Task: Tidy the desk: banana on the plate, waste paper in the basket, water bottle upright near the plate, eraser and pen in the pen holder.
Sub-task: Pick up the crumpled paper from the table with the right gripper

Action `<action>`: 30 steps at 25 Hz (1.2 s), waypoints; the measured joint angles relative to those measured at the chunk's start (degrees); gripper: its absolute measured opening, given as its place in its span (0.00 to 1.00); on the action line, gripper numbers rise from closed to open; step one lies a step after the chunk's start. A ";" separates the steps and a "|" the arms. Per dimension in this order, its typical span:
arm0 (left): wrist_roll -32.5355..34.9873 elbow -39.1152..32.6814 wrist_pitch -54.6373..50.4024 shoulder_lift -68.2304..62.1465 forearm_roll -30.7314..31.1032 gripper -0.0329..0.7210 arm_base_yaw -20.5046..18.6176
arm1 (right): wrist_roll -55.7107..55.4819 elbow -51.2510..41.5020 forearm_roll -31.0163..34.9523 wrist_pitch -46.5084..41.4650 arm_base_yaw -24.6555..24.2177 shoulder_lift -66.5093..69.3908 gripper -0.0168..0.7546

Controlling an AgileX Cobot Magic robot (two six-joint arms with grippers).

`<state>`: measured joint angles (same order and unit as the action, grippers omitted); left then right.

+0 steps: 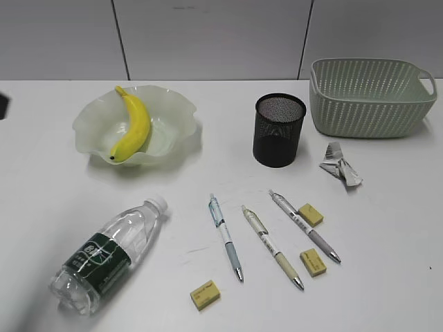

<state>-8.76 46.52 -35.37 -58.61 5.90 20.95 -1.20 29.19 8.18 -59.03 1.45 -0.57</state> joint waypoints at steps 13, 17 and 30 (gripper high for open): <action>-0.23 -13.28 -28.60 54.70 -0.70 0.64 0.00 | 0.35 0.00 0.17 0.02 0.00 0.00 0.42; -1.38 -15.21 -26.50 57.38 -0.58 0.61 -0.05 | 5.47 0.00 3.57 0.07 0.00 0.13 0.42; -1.56 -15.67 -25.48 58.92 -0.41 0.50 -3.11 | 19.94 5.13 10.24 20.95 0.84 45.54 0.46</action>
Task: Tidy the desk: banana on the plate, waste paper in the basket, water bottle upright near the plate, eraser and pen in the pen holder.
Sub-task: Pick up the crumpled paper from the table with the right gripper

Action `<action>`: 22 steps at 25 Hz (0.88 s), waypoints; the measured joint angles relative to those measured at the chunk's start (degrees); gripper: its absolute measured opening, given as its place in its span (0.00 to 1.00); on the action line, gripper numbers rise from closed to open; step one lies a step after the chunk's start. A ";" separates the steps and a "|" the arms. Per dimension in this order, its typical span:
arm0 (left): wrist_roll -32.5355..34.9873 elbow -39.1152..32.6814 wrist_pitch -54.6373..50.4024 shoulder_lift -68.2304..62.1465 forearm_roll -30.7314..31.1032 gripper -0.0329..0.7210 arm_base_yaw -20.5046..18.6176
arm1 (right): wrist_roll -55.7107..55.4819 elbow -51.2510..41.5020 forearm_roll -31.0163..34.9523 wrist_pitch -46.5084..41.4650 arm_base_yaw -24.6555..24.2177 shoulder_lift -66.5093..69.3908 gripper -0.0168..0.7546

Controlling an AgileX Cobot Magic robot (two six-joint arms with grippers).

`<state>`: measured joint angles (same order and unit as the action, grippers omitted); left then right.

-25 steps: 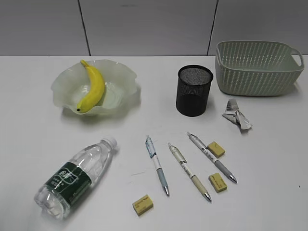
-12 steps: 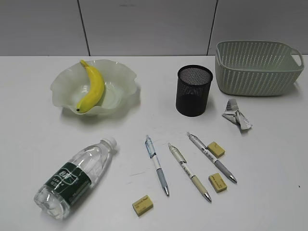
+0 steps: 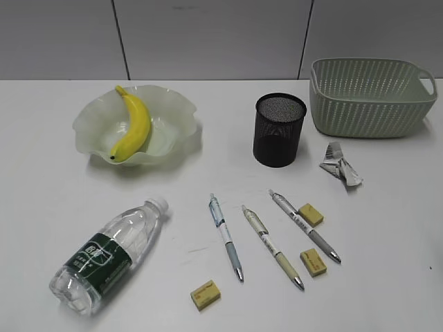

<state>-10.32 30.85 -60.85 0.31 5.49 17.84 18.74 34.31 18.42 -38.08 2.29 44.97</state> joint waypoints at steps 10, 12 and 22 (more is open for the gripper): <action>0.00 -0.01 0.06 0.05 0.04 0.50 -4.23 | 0.96 18.42 -3.81 6.91 8.60 45.06 0.58; 0.00 -0.01 0.06 0.05 0.04 0.50 -4.23 | -1.44 22.29 -5.87 7.33 10.86 51.19 0.60; 0.00 -0.01 0.06 0.05 0.06 0.50 -4.23 | -20.76 34.65 -20.57 7.95 12.09 71.54 0.48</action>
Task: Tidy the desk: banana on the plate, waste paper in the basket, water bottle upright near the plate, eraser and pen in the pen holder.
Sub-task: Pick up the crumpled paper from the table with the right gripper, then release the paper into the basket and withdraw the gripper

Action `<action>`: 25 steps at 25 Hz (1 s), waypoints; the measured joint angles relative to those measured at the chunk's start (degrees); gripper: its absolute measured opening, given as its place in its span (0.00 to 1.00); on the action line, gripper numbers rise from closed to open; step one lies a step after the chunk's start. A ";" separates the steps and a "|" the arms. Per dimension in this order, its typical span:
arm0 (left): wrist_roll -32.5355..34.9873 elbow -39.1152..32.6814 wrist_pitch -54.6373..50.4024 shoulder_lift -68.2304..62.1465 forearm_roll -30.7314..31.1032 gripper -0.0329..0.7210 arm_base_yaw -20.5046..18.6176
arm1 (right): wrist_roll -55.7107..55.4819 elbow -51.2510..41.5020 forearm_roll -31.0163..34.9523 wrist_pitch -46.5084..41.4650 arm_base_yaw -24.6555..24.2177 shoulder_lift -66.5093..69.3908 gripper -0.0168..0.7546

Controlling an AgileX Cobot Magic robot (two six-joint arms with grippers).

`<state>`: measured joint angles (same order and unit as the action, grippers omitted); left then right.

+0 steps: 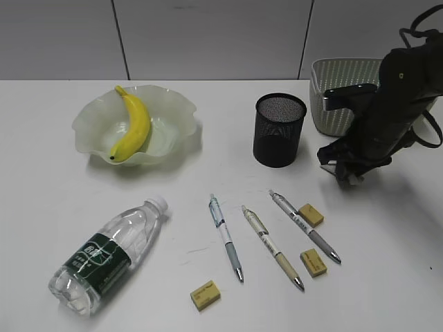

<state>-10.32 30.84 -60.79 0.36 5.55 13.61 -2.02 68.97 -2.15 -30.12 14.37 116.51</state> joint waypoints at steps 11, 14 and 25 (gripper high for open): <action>0.00 0.00 0.00 0.00 0.00 0.50 0.00 | -1.43 -6.88 -1.95 3.92 -0.60 -21.02 0.04; 0.00 0.00 0.00 0.00 0.00 0.50 0.00 | -1.48 -0.47 -3.60 6.90 -2.99 -20.58 0.04; 0.00 0.00 0.00 0.00 0.00 0.45 0.00 | -1.95 24.30 -5.68 -3.69 -7.59 -3.59 0.72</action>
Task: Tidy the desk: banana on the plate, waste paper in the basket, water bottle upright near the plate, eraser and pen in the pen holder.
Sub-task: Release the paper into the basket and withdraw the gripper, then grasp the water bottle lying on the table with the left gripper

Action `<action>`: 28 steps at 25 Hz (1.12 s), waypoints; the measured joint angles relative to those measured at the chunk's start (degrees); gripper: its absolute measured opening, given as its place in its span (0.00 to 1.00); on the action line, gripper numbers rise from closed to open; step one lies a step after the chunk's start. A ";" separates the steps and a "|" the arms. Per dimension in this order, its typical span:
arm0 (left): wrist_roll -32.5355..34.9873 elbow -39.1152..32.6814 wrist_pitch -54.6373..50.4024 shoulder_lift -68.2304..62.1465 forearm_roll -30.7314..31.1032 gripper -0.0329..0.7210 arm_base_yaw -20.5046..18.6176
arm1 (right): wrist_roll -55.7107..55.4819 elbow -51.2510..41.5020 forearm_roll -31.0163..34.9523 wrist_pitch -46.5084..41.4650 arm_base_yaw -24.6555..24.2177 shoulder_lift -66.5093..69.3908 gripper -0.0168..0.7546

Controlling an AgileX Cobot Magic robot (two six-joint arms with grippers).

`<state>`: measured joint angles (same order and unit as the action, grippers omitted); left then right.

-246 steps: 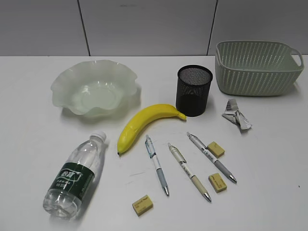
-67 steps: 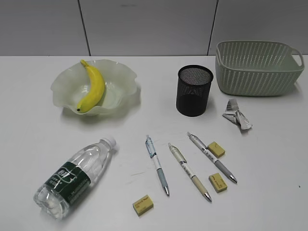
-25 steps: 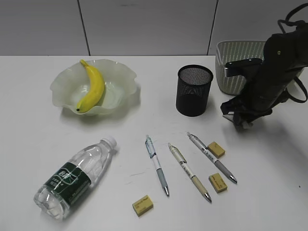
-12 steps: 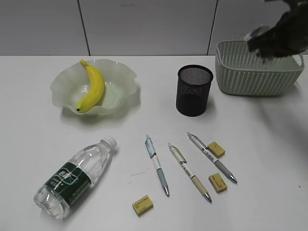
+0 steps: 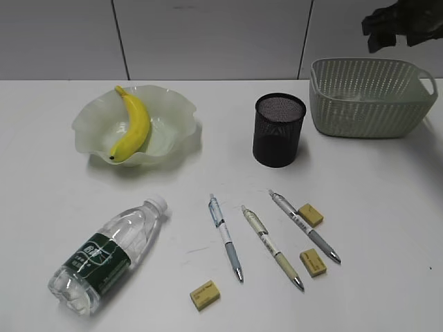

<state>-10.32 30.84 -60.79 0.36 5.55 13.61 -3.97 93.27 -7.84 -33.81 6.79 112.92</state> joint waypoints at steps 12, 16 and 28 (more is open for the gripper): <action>0.00 0.00 0.00 0.00 0.00 0.44 0.00 | -0.27 -34.89 0.68 -3.04 2.65 -37.69 0.50; 0.00 0.00 0.00 0.00 0.00 0.42 0.00 | -0.27 -49.34 5.48 -13.28 5.82 -59.76 0.49; 5.50 1.89 5.17 -19.74 -3.42 0.43 0.00 | 3.26 -62.07 7.50 -29.89 6.26 -106.87 0.49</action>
<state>-4.82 32.73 -55.62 -19.38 2.13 13.61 -0.71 31.20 -0.33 -63.70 13.05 6.05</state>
